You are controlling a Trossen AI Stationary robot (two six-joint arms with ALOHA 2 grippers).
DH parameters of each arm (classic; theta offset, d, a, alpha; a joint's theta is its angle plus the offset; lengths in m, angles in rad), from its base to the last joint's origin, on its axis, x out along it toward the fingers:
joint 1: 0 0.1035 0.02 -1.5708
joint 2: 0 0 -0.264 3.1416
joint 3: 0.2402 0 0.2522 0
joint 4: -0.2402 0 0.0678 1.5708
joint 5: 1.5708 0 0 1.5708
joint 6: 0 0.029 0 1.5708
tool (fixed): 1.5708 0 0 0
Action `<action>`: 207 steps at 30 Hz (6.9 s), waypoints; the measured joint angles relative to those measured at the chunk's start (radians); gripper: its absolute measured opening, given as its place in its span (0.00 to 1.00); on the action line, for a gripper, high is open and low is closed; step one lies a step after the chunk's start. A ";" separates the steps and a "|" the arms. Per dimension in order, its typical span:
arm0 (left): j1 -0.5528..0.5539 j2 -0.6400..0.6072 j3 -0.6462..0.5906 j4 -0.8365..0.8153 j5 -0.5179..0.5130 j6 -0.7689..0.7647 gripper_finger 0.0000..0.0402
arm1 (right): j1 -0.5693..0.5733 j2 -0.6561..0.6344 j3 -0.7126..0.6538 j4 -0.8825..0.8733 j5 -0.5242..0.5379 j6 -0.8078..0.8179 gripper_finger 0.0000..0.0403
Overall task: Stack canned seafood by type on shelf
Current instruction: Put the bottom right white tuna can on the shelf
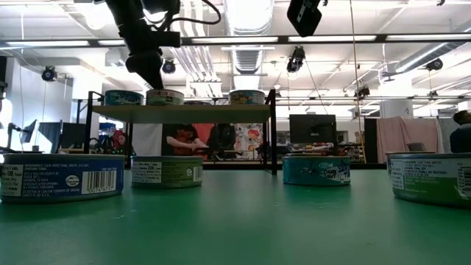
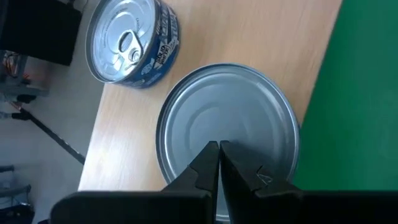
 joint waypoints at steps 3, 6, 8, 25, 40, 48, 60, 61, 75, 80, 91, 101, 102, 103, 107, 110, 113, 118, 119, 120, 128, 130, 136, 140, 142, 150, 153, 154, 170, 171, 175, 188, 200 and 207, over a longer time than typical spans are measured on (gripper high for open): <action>0.000 -0.002 0.000 -0.003 0.000 0.000 0.00 | 0.000 0.000 0.000 0.000 0.000 0.000 0.03; 0.000 -0.002 0.000 -0.002 0.000 0.000 0.00 | 0.000 0.000 0.000 0.000 0.000 0.000 0.03; 0.000 -0.002 0.000 -0.002 -0.001 0.000 0.00 | 0.000 0.000 0.000 0.000 0.000 0.000 0.03; 0.000 -0.004 0.034 -0.013 0.058 0.005 0.00 | 0.000 0.000 0.000 0.000 0.000 0.008 0.03; 0.030 -0.003 0.034 -0.014 0.173 0.070 0.00 | 0.000 0.000 -0.001 0.000 0.000 0.007 0.03; 0.032 -0.003 0.034 -0.018 0.167 0.079 0.00 | 0.000 0.000 -0.001 0.000 0.000 0.008 0.03; 0.033 -0.003 0.034 -0.020 0.145 0.084 0.00 | 0.000 0.000 -0.001 0.000 0.000 0.007 0.03; 0.033 -0.002 0.034 -0.020 0.130 0.084 0.00 | 0.000 0.000 -0.001 0.000 0.000 0.007 0.03; 0.034 -0.002 0.034 -0.019 0.106 0.090 0.00 | 0.000 0.000 -0.001 -0.001 0.000 0.007 0.03; 0.035 -0.002 0.034 -0.019 0.106 0.091 0.00 | 0.000 0.000 -0.001 -0.001 0.000 0.007 0.03; 0.035 0.001 0.034 -0.022 0.107 0.086 0.00 | 0.000 0.000 -0.001 -0.003 0.000 0.007 0.03; 0.035 0.001 0.032 -0.032 0.107 0.079 0.00 | 0.000 0.000 -0.001 -0.004 0.000 0.007 0.03; 0.035 0.001 0.032 -0.032 0.107 0.079 0.00 | 0.000 0.000 -0.001 -0.004 0.000 0.007 0.03; 0.035 0.001 0.032 -0.033 0.107 0.079 0.00 | 0.000 0.000 -0.001 -0.004 0.000 0.007 0.03; 0.035 0.001 0.031 -0.034 0.107 0.079 0.00 | 0.000 0.000 -0.001 -0.004 0.000 0.007 0.03; 0.035 0.001 0.030 -0.034 0.107 0.079 0.00 | 0.000 0.000 -0.001 -0.004 0.000 0.007 0.03; 0.035 0.001 0.029 -0.033 0.107 0.079 0.00 | 0.000 0.000 -0.001 -0.004 0.000 0.007 0.03; 0.037 0.018 0.028 -0.029 0.105 0.079 0.00 | 0.000 0.000 -0.001 -0.004 -0.001 0.007 0.03; 0.037 0.023 0.029 -0.026 0.103 0.081 0.00 | 0.000 0.000 -0.001 -0.004 0.000 0.007 0.03; 0.036 0.026 0.029 -0.023 0.103 0.083 0.00 | 0.000 0.000 -0.001 -0.004 -0.001 0.007 0.03; 0.037 0.027 0.029 -0.021 0.090 0.103 0.00 | 0.000 0.000 -0.001 -0.004 -0.001 0.007 0.03; 0.036 0.027 0.028 -0.021 0.071 0.107 0.00 | 0.000 0.000 -0.001 -0.004 -0.001 0.007 0.03; 0.037 0.028 0.027 -0.023 0.051 0.121 0.00 | 0.000 0.000 -0.001 -0.004 -0.001 0.007 0.03; 0.037 0.028 0.028 -0.021 0.051 0.107 0.00 | 0.000 0.000 -0.001 -0.004 -0.001 0.007 0.03; 0.037 0.028 0.029 -0.021 0.051 0.102 0.00 | 0.000 0.000 -0.001 -0.004 -0.001 0.007 0.03; 0.037 0.029 0.051 -0.024 0.055 0.079 0.00 | 0.000 0.000 -0.001 -0.005 -0.001 0.008 0.03; 0.035 0.022 0.071 -0.028 0.055 0.074 0.00 | 0.000 0.000 -0.001 -0.006 -0.001 0.007 0.03; 0.035 0.020 0.080 -0.036 0.055 0.070 0.00 | 0.000 0.000 -0.001 -0.007 -0.001 0.007 0.03; -0.001 -0.071 0.099 -0.153 0.091 -0.043 0.00 | 0.001 0.027 -0.007 0.007 0.203 0.019 0.03; -0.011 -0.084 0.099 -0.152 0.098 -0.053 0.00 | 0.000 0.042 -0.007 0.018 0.236 0.024 0.03; -0.072 -0.131 0.084 -0.134 0.128 -0.064 0.00 | -0.001 0.103 -0.005 0.057 0.279 0.030 0.03; -0.151 -0.163 -0.128 0.246 -0.001 0.019 0.00 | 0.009 0.219 0.115 0.031 0.357 0.016 0.03; -0.063 -0.135 -0.114 0.235 0.218 -0.031 0.00 | 0.062 0.191 0.098 0.024 0.601 -0.012 0.03; 0.068 -0.135 -0.103 0.239 0.263 -0.027 0.00 | 0.061 0.191 0.094 0.024 0.603 -0.012 0.03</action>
